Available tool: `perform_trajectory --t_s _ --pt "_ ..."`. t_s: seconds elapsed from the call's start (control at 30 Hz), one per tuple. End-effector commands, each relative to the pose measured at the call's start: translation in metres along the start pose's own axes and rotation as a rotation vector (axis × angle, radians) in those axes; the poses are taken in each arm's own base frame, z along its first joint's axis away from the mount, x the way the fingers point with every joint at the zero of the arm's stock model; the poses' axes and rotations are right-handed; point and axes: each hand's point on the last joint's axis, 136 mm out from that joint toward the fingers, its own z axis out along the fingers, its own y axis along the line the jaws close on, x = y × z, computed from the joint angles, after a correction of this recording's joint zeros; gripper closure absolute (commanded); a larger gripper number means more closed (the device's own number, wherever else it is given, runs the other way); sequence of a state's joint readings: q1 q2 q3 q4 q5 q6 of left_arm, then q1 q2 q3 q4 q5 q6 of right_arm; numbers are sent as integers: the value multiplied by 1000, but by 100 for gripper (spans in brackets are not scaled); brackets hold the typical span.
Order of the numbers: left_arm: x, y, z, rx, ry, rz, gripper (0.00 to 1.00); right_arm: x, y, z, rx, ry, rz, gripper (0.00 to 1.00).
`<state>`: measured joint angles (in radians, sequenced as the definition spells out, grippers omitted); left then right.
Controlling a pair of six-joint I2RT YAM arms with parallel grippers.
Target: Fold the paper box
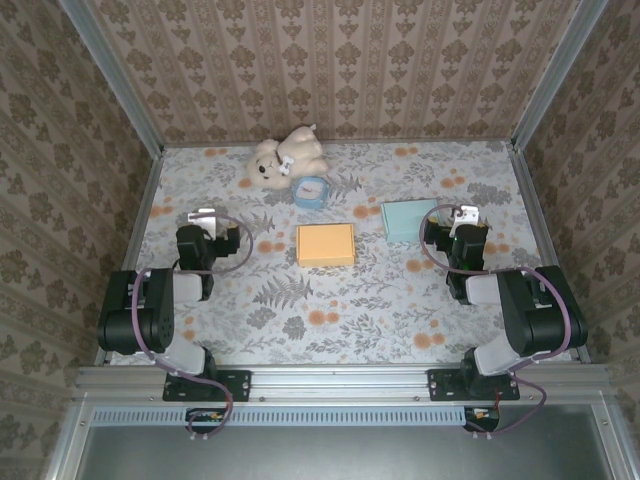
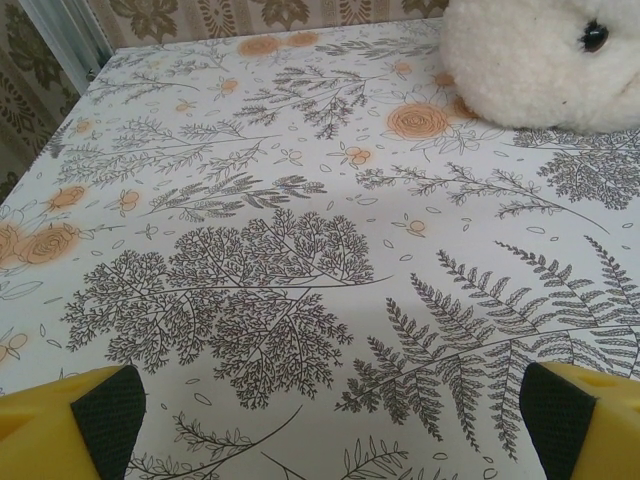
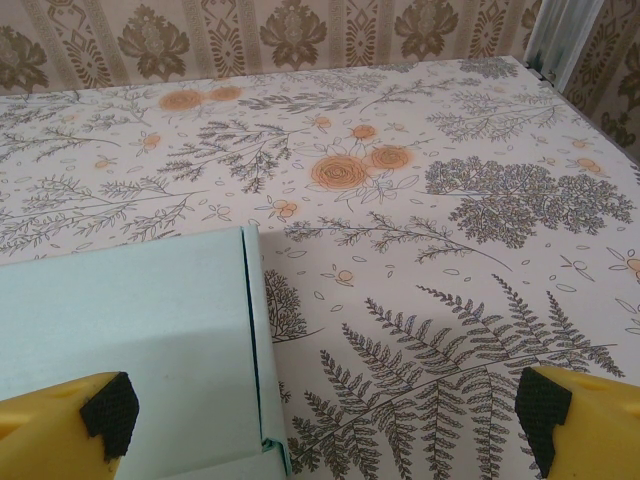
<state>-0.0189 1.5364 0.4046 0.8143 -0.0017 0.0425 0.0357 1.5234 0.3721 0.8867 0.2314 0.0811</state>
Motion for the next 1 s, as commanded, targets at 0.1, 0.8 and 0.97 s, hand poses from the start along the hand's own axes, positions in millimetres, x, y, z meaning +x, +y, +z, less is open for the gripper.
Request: perform_trajectory --t_s 0.1,0.8,0.97 --pt "-11 -1 2 15 -26 14 0 -6 -1 1 14 -22 -2 0" --pt "-11 1 1 16 -29 2 0 -6 0 1 13 -22 -3 0" --pt "-11 1 1 17 -29 3 0 -7 -1 1 14 -23 -3 0"
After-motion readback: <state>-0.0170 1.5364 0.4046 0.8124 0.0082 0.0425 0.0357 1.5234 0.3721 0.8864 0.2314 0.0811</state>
